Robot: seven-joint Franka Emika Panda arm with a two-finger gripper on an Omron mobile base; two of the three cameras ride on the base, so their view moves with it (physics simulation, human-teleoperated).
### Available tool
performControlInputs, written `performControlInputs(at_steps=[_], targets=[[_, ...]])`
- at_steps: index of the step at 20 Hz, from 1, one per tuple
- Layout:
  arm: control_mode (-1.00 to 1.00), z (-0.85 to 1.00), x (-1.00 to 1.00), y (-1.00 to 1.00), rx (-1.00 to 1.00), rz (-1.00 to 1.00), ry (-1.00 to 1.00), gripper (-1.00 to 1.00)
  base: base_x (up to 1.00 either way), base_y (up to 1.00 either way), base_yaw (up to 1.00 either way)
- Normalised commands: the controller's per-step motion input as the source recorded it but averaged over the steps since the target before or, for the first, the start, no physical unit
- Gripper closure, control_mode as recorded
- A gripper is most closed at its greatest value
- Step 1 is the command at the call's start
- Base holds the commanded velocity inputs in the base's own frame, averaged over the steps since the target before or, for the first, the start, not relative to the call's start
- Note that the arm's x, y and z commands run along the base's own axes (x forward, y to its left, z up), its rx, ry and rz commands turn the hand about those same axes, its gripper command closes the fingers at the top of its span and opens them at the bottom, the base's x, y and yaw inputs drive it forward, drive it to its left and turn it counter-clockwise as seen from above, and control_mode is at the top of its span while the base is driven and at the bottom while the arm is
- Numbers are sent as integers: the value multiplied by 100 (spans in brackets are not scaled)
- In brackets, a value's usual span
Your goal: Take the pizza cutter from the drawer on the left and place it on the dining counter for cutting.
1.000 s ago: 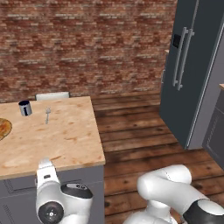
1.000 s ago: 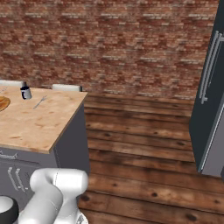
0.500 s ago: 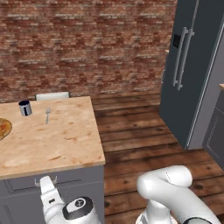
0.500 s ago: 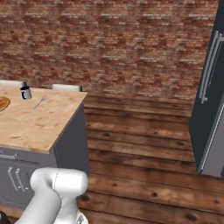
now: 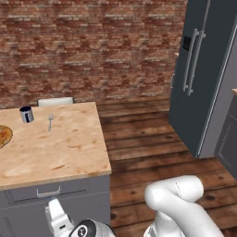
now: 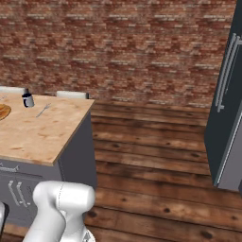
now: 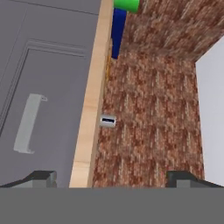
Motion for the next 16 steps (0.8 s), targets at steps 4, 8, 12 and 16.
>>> performControlInputs(at_steps=[4, 8, 12, 16], targets=[[-100, -15, 0, 0, 5, -13, -6, -100, 0, 0, 0], [-100, -6, 5, 0, 3, -17, -3, -100, 0, 0, 0], [-100, -8, 9, 3, 1, -16, 0, -100, 0, 0, 0], [-100, -14, 14, 14, 0, -13, 0, -100, 0, 0, 0]])
